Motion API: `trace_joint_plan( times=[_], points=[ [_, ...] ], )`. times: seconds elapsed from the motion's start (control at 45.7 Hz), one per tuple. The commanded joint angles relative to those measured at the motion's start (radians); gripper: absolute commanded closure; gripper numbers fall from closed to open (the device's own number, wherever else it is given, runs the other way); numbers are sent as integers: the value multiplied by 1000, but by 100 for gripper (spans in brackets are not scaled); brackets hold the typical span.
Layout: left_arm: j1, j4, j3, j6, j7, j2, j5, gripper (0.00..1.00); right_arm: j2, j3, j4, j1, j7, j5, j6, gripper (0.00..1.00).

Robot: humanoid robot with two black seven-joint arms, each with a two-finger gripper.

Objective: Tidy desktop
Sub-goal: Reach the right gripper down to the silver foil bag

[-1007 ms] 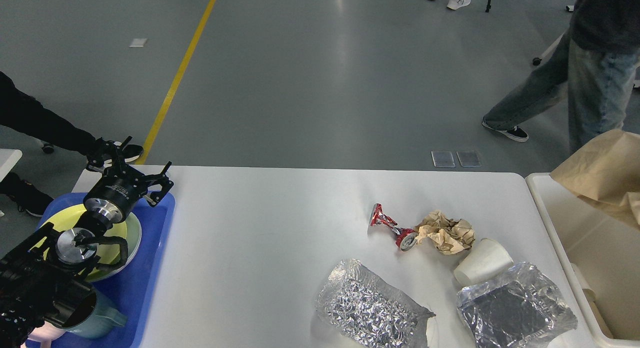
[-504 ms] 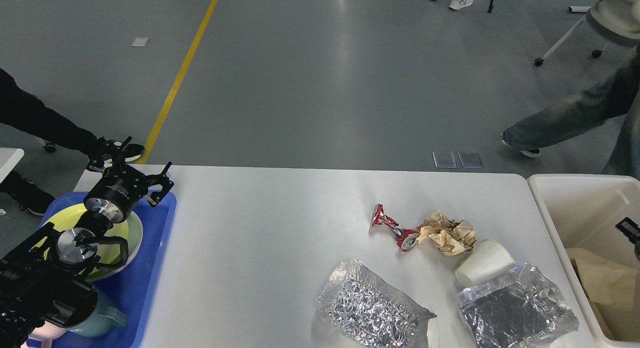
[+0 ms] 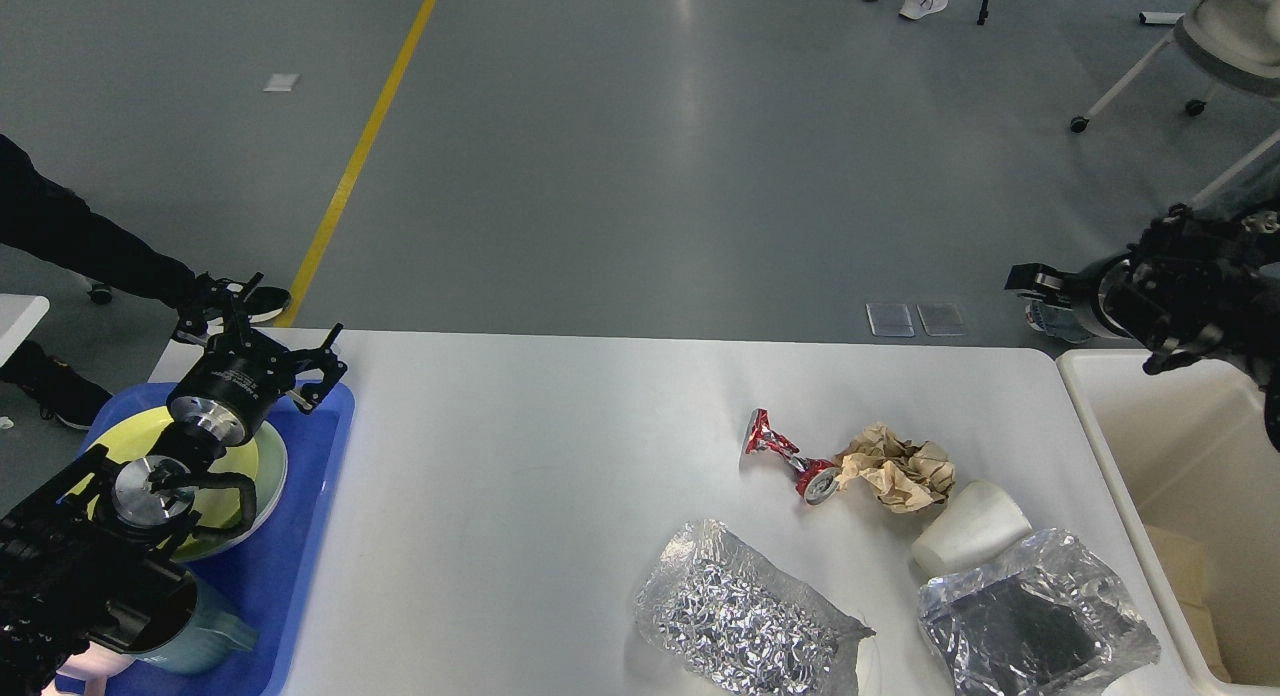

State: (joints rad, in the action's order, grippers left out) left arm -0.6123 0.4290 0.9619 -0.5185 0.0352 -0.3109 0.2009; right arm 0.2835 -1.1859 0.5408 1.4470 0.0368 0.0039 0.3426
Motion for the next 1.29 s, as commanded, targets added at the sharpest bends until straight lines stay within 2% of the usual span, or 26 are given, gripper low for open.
trace_joint_plan(
  times=[0.0,0.109,0.219,0.35,0.525,0.657,0.766,0.876,0.963,1.051,1.27],
  points=[
    [0,1,0,0,0,1,0,4,-81,-6,218,255,-6,1,182,0],
    [0,1,0,0,0,1,0,4,-145,2,330,354,-6,4,321,0],
    [0,1,0,0,0,1,0,4,-191,29,378,404,-8,4,446,0],
    [0,1,0,0,0,1,0,4,-199,81,468,527,-5,4,607,0],
    [0,1,0,0,0,1,0,4,-193,133,620,708,-2,8,617,0],
    [0,1,0,0,0,1,0,4,-192,164,620,698,2,10,617,0],
    [0,1,0,0,0,3,0,4,-202,157,620,546,5,4,498,0],
    [0,1,0,0,0,1,0,4,-227,150,620,390,11,-13,322,0],
    [0,1,0,0,0,1,0,4,-250,143,620,290,55,-68,202,0],
    [0,1,0,0,0,1,0,4,-270,147,623,228,94,-133,164,0],
    [0,1,0,0,0,1,0,4,-334,167,622,158,94,-200,125,0]
  ],
)
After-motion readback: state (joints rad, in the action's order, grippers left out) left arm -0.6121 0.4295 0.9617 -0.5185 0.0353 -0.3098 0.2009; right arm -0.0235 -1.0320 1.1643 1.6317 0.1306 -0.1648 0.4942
